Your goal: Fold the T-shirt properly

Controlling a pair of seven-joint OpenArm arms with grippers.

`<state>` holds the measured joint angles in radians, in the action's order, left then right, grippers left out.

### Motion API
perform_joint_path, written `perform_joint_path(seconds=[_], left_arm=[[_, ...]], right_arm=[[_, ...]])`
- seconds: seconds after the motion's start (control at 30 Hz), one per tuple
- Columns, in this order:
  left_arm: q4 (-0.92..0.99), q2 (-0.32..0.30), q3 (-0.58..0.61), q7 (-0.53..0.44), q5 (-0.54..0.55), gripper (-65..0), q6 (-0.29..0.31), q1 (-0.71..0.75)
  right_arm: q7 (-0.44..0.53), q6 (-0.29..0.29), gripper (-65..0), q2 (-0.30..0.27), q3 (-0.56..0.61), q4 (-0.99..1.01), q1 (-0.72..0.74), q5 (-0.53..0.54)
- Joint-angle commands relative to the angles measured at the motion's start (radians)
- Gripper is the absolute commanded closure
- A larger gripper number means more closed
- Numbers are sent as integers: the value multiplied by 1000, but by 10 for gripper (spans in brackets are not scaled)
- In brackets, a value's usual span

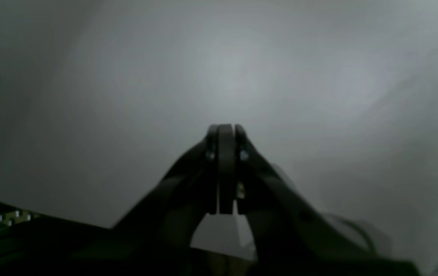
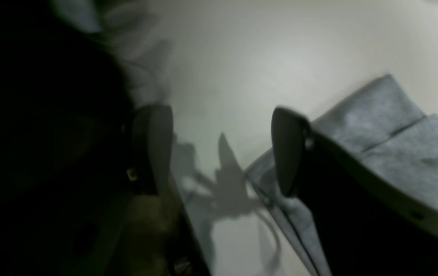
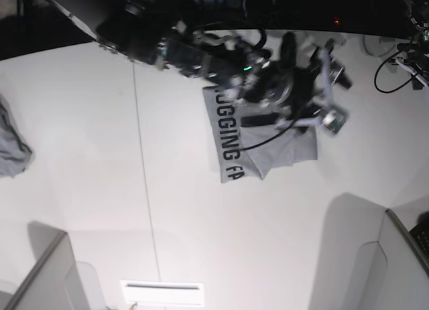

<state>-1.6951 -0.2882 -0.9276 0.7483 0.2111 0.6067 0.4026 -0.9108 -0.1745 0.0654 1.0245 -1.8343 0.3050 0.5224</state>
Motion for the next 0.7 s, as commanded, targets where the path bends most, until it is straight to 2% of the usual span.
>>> perform_joint_path(seconds=[0.0, 0.03, 0.1, 0.17, 0.23, 0.3, 0.47, 0.67], left_arm=[[-13, -19, -25, -16, 4, 0, -5, 3], [-9, -18, -48, -16, 4, 0, -5, 3], [-1, -18, -83, -16, 4, 0, -5, 5], [2, -18, -109, -16, 4, 0, -5, 9], [5, -18, -140, -16, 4, 0, -5, 9], [-4, -16, -158, -17, 4, 0, -3, 11], [5, -16, -189, -16, 77, 0, 71, 12], [3, -18, -247, 52, 141, 0, 75, 6]], right_arm=[[0, -15, -300, -43, -79, -41, -7, -31], [2, -15, -216, -69, -158, -69, -37, -31], [3, -13, 0, -103, -284, -83, -86, -31], [6, -10, 0, -129, -385, -68, -111, -31], [9, -10, 0, -169, -410, -23, -109, -29], [12, -10, 0, -181, -415, 28, -105, -29], [81, -9, 0, -180, -407, 167, -108, -31], [135, -9, 0, -174, -407, 270, -122, -31]])
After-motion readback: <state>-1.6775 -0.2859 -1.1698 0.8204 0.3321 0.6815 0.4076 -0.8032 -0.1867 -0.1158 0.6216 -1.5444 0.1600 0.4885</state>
